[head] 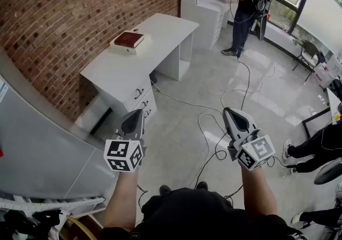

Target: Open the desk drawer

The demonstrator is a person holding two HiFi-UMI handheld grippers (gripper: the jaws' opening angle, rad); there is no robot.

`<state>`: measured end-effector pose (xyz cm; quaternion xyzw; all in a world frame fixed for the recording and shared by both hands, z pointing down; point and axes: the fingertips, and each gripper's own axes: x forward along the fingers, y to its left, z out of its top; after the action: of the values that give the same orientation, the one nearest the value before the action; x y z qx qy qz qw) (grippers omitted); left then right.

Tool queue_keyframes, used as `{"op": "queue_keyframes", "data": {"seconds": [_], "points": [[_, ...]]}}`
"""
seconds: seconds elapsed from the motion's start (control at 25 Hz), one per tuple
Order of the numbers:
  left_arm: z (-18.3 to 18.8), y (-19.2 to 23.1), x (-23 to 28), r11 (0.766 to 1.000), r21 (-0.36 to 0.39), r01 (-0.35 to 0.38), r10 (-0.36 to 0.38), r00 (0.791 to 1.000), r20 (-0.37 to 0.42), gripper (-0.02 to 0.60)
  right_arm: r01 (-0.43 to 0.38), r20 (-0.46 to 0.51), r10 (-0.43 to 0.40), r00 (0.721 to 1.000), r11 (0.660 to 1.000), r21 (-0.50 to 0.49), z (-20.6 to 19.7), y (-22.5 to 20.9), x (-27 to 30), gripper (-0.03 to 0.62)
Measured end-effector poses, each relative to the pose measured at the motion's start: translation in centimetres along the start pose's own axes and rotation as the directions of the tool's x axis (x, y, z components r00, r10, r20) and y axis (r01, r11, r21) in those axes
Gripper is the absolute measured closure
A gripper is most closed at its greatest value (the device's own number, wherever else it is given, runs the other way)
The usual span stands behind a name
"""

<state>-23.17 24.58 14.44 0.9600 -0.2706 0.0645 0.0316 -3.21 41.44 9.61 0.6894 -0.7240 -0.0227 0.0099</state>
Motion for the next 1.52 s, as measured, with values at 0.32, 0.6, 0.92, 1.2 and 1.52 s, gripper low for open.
{"op": "queue_keyframes", "data": {"seconds": [0.32,0.6,0.92,1.2,1.52], "points": [[-0.9,-2.4,1.0,1.000,-0.003,-0.014,0.014,1.000,-0.028,0.569,-0.009,-0.016,0.009,1.000,0.999,0.031,-1.5,-2.4,-0.8,0.585],[-1.0,-3.1,1.1,1.000,0.005,-0.008,0.008,0.999,-0.032,0.569,-0.019,-0.021,0.020,1.000,0.999,0.045,-2.0,-2.7,-1.0,0.585],[-0.7,-4.1,1.5,1.000,-0.010,-0.009,0.008,1.000,-0.011,0.566,-0.016,-0.017,0.018,1.000,0.995,0.102,-2.0,-4.0,-1.8,0.583],[-1.5,-4.0,1.2,1.000,-0.020,-0.012,0.012,1.000,-0.026,0.465,-0.012,-0.035,0.016,0.999,0.994,0.111,-3.0,-4.1,-2.3,0.576],[-2.0,-4.7,1.4,1.000,-0.018,0.001,-0.002,0.999,-0.039,0.372,-0.001,-0.042,0.007,0.999,0.992,0.126,-3.2,-5.0,-2.6,0.383]]}}
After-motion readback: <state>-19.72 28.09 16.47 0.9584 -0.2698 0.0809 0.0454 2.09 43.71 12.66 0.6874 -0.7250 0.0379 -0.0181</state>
